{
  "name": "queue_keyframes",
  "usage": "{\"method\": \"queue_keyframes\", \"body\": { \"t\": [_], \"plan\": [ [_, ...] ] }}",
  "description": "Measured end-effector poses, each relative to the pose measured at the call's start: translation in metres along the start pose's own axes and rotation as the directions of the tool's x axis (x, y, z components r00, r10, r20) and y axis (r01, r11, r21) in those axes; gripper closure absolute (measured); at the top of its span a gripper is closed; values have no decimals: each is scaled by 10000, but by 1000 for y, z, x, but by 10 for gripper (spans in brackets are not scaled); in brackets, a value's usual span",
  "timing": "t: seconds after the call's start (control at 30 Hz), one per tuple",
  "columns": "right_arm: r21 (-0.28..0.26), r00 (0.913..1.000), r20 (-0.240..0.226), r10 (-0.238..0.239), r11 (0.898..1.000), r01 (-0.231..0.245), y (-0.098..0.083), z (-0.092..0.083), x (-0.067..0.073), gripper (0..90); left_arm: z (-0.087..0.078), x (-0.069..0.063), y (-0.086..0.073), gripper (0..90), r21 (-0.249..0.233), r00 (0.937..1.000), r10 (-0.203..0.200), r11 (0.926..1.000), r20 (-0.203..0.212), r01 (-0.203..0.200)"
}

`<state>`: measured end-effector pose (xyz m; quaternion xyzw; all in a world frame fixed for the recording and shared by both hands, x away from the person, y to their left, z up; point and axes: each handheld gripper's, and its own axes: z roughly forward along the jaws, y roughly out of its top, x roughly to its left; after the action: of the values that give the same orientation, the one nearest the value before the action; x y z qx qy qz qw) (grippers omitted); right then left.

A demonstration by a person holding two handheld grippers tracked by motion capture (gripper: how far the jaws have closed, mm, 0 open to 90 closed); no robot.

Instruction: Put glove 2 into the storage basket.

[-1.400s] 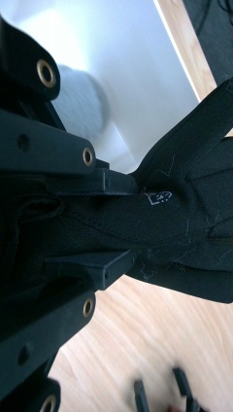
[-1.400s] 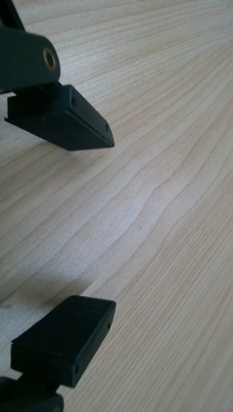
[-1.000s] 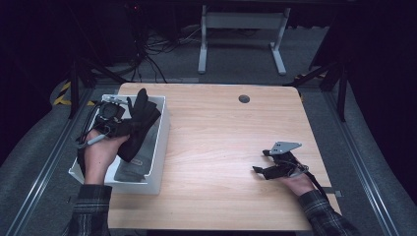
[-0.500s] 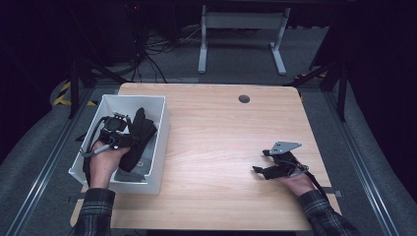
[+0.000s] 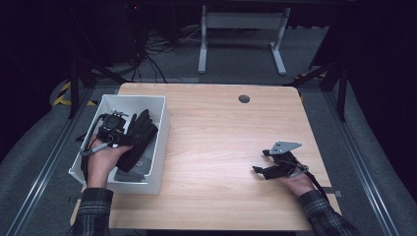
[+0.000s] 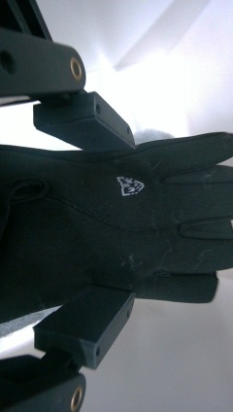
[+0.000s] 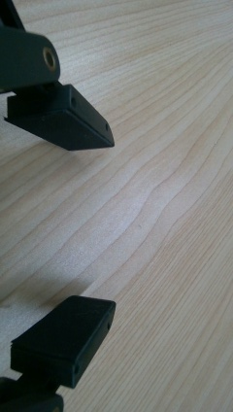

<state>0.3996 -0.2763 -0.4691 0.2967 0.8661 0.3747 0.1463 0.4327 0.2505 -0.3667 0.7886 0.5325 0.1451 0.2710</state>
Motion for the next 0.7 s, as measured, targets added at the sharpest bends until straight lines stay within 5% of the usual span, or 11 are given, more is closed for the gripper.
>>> {"method": "queue_keyframes", "body": {
  "t": [0.23,0.47,0.7],
  "plan": [
    [9,10000,-6,1,10000,-1,0,0,0,207,-12,-3,4,209,-494,9999,28,9988,104,-23],
    [-1,10000,0,7,10000,-7,0,0,0,207,-32,-25,24,207,-1297,9958,537,9906,748,-436],
    [0,10000,8,9,10000,-9,0,0,0,206,-39,-71,44,204,-1733,9758,1580,9761,1514,-1311]
  ]
}}
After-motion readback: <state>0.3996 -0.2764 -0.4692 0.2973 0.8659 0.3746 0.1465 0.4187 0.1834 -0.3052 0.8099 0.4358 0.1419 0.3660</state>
